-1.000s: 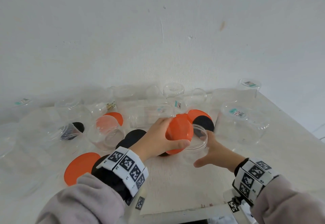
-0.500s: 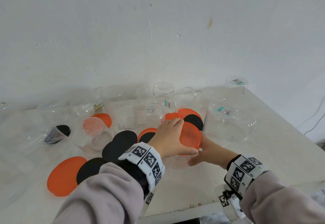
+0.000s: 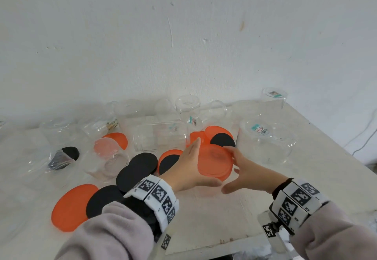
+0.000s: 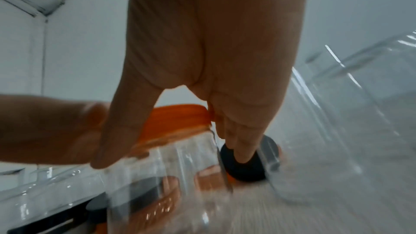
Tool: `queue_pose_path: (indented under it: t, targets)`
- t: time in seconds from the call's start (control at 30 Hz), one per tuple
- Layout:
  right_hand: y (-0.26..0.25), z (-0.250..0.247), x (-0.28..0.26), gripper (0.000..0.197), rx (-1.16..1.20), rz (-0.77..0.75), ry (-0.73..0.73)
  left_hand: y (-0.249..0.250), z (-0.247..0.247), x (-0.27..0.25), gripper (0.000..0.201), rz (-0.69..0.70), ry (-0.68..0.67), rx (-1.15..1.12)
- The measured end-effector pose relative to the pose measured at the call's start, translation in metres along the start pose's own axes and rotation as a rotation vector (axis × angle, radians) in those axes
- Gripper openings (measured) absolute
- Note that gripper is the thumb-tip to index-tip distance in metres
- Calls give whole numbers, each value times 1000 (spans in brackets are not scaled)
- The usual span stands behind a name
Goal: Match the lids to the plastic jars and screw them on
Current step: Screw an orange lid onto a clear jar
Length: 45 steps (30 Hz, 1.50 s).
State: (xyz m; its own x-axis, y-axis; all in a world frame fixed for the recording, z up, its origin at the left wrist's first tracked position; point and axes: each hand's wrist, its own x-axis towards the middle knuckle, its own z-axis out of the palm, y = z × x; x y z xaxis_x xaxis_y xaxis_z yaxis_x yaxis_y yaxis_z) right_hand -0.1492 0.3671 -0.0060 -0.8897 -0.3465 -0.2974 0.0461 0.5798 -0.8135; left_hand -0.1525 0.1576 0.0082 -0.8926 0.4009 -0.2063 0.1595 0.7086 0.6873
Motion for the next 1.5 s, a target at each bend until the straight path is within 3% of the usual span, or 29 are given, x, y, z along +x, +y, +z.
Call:
queue_pose_path:
  t: [0.1, 0.23, 0.6, 0.9, 1.03, 1.17, 1.3, 1.4, 1.5]
  targets:
    - [-23, -7, -3, 132, -142, -52, 0, -17, 3, -4, 138, -25, -27, -220]
    - [-55, -9, 6, 122, -390, -84, -48, -29, 14, -5, 133, -41, -49, -393]
    - [-94, -7, 20, 104, -851, 35, -224, -36, 21, 5, 111, -41, 29, -409]
    - [-95, -4, 28, 100, -919, 26, -244, -40, 22, 9, 110, -18, 57, -413]
    - [-93, -1, 31, 94, -942, 59, -178, -42, 23, 9, 106, -9, 71, -436]
    - [-90, -1, 30, 105, -904, 130, -98, -43, 25, 8, 106, 1, 74, -450]
    - [-96, -4, 28, 110, -902, 138, -185, -44, 25, 9, 110, 3, 42, -483]
    - [-100, -7, 27, 104, -872, 119, -260, -44, 26, 9, 114, 8, 31, -487]
    - [-98, -5, 28, 97, -893, 123, -231, -45, 27, 9, 118, 4, 40, -502]
